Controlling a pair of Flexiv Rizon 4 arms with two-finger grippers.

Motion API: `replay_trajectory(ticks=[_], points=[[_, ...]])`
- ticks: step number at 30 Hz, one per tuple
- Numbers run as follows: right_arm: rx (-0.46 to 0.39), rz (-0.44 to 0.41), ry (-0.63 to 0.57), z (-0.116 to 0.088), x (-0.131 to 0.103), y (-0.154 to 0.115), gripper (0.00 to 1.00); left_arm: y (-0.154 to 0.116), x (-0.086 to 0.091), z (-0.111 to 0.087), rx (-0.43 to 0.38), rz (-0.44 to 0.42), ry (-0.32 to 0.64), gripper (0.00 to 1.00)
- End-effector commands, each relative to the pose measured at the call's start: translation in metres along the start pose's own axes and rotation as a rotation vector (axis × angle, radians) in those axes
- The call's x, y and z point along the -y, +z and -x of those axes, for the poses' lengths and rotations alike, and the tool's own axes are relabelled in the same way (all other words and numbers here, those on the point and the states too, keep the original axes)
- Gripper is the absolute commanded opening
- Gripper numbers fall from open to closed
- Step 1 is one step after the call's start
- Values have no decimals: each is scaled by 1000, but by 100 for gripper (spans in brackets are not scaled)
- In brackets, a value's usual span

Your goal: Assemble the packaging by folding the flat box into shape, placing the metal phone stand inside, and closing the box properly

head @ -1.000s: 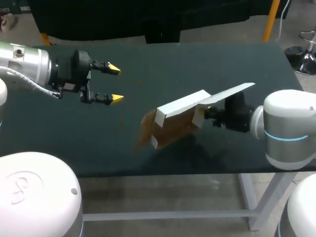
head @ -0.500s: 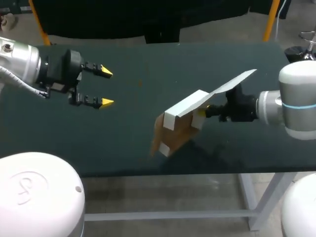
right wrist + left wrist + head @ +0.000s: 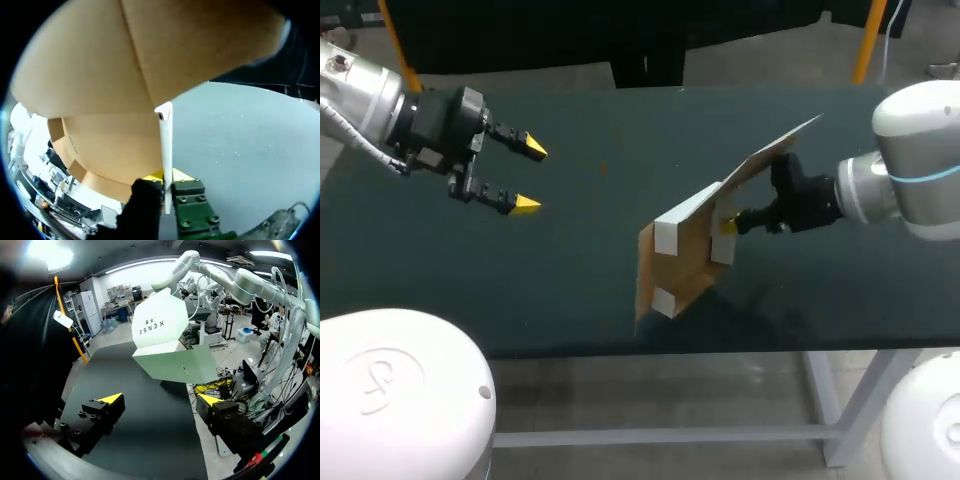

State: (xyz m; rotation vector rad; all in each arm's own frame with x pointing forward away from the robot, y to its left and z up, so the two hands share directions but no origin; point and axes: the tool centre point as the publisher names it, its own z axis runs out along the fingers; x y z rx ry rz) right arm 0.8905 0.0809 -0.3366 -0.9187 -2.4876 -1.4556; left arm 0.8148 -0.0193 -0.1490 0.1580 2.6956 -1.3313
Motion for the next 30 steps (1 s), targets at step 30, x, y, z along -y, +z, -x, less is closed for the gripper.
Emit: replay_trajectory(ticks=[30], points=[[235, -403, 418, 20, 31, -12, 0, 2, -13, 12, -81, 252, 53, 100]])
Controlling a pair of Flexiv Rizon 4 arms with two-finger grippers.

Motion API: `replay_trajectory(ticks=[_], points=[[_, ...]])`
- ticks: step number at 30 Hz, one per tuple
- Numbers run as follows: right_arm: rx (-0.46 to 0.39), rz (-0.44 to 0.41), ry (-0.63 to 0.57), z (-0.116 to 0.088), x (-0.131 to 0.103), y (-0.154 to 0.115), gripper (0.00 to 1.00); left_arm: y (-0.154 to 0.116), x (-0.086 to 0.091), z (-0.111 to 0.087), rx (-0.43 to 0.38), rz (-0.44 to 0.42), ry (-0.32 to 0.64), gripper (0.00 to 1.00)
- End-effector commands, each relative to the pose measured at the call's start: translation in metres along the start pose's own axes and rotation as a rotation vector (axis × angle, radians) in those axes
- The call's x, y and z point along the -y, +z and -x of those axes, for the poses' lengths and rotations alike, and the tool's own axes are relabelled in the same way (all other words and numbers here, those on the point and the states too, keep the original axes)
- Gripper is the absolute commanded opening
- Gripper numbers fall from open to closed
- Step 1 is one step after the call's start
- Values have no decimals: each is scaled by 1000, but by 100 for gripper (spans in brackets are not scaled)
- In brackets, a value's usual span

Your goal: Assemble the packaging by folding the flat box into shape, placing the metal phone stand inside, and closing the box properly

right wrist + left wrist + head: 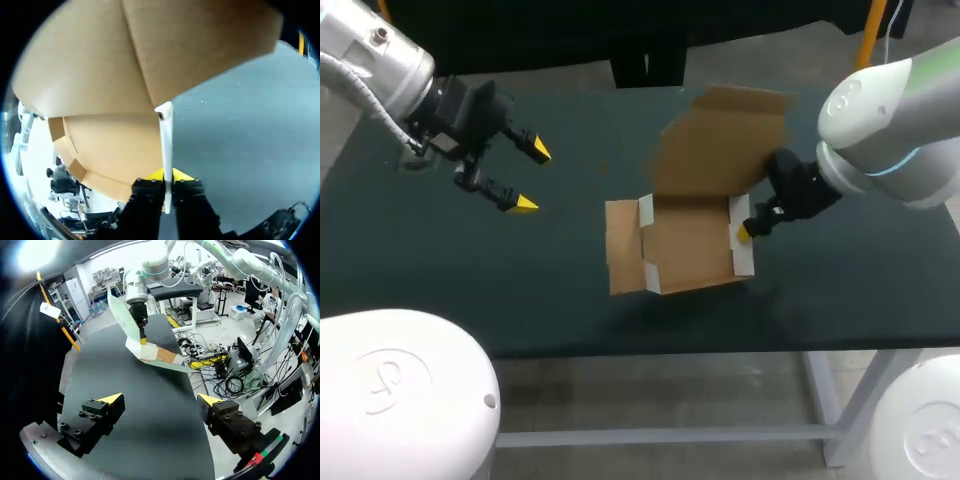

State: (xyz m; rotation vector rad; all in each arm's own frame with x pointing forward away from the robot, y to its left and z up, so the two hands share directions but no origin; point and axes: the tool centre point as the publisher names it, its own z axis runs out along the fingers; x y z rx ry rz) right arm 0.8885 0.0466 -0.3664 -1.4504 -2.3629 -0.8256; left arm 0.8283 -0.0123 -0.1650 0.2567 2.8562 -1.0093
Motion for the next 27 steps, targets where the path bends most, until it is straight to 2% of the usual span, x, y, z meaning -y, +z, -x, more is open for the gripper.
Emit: replay_trajectory(ticks=[1, 8, 12, 14, 21, 27], points=[[48, -59, 2, -6, -2, -1, 0, -5, 4, 2, -9, 21, 0, 100], [48, -59, 2, -6, -2, -1, 0, -1, 4, 2, -11, 27, -4, 100], [141, -137, 120, -12, -6, 6, 0, 6, -2, -1, -10, 28, -17, 100], [153, -170, 162, -12, -5, 6, 0, 8, -7, -4, -6, 29, -30, 100], [226, -229, 234, -17, -3, 9, 0, 10, -17, -10, 12, 47, -56, 100], [240, -267, 258, -18, 1, 16, 0, 13, -25, -13, 21, 42, -57, 100]])
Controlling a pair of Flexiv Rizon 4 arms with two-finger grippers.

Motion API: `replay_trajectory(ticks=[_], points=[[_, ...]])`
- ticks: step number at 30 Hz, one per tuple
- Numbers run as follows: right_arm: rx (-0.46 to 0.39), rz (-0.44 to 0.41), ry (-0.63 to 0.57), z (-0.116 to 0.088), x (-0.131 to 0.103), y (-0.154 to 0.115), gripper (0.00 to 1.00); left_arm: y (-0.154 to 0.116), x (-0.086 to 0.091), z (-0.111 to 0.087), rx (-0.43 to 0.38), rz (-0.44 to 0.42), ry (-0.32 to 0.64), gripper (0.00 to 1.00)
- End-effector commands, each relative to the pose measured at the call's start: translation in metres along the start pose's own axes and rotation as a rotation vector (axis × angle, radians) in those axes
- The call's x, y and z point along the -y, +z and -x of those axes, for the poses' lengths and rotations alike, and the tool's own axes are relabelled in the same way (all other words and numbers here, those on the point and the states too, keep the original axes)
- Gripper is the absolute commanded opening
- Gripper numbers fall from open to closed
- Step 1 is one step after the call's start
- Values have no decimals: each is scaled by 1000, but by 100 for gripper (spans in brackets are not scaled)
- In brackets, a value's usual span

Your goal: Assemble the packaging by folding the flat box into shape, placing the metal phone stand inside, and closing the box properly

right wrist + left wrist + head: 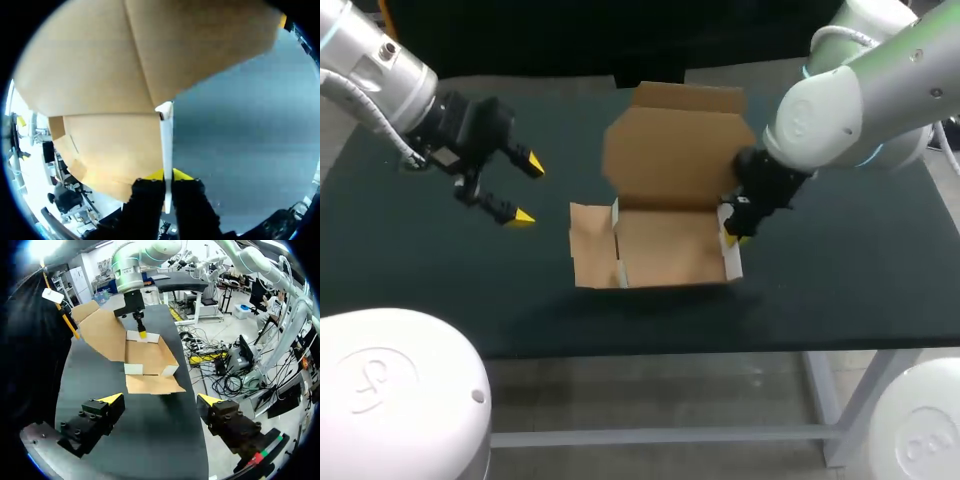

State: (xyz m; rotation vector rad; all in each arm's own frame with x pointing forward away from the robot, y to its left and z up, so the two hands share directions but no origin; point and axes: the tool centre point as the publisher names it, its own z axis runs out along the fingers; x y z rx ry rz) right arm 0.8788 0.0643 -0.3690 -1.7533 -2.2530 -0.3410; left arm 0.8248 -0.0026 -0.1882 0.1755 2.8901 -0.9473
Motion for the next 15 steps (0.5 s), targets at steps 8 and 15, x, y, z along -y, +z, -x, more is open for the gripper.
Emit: replay_trajectory(ticks=[8, 15], points=[[86, -132, 88, -2, 2, 15, 0, 8, -12, -6, -5, 22, -29, 100], [86, -132, 88, -2, 2, 15, 0, 8, -12, -6, -5, 22, -29, 100]])
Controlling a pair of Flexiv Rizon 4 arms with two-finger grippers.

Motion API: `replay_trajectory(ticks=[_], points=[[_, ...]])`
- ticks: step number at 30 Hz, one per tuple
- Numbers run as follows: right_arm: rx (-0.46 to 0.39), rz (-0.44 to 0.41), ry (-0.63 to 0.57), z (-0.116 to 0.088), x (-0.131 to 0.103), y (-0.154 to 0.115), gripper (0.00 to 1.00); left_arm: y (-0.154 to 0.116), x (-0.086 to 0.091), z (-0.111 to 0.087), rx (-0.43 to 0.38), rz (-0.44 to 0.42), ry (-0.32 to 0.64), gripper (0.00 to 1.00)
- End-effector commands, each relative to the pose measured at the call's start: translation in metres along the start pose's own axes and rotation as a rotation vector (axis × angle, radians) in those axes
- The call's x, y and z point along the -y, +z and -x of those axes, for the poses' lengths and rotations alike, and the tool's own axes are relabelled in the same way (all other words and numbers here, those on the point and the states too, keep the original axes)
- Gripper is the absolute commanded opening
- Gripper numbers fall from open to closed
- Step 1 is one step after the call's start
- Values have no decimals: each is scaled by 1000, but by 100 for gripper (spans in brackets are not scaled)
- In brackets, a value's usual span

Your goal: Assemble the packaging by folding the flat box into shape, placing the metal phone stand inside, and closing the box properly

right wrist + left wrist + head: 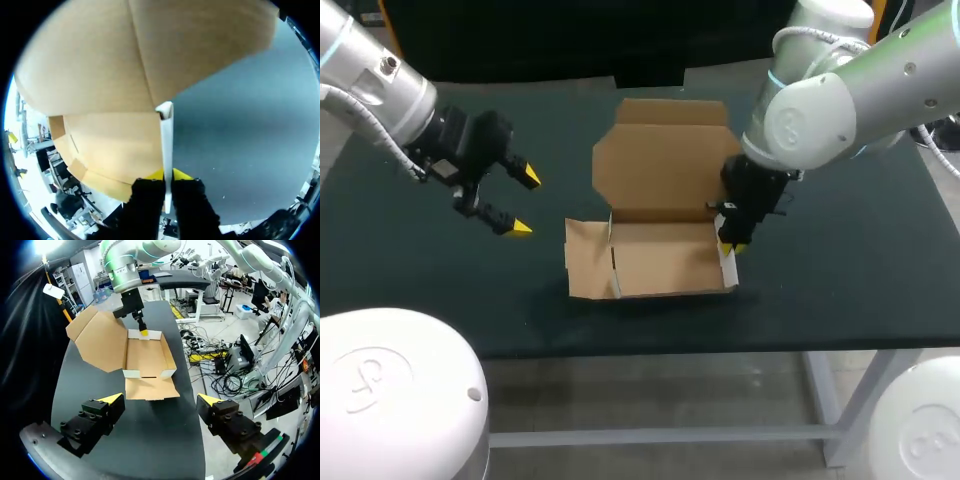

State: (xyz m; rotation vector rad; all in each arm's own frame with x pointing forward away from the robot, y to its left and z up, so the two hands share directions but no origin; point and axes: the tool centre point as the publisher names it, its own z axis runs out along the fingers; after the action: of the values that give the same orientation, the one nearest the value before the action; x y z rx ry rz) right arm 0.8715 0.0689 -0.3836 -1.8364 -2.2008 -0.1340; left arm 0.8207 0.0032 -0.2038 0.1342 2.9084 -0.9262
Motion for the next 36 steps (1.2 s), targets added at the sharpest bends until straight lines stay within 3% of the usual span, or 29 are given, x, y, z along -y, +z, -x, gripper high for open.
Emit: replay_trajectory(ticks=[1, 9, 21, 32, 36], points=[[3, -30, 0, -1, -4, -1, 0, -1, 1, 1, -4, 5, 0, 100], [3, -30, 0, -1, -4, -1, 0, -1, 1, 1, -4, 5, 0, 100], [57, -231, 120, -6, -11, -18, 0, -1, 1, 1, -4, 5, 0, 100], [102, -375, 168, -2, -9, 3, 0, -1, 1, 1, -4, 5, 0, 100], [124, -382, 186, -2, -8, 7, 0, -1, 1, 1, -4, 5, 0, 100]])
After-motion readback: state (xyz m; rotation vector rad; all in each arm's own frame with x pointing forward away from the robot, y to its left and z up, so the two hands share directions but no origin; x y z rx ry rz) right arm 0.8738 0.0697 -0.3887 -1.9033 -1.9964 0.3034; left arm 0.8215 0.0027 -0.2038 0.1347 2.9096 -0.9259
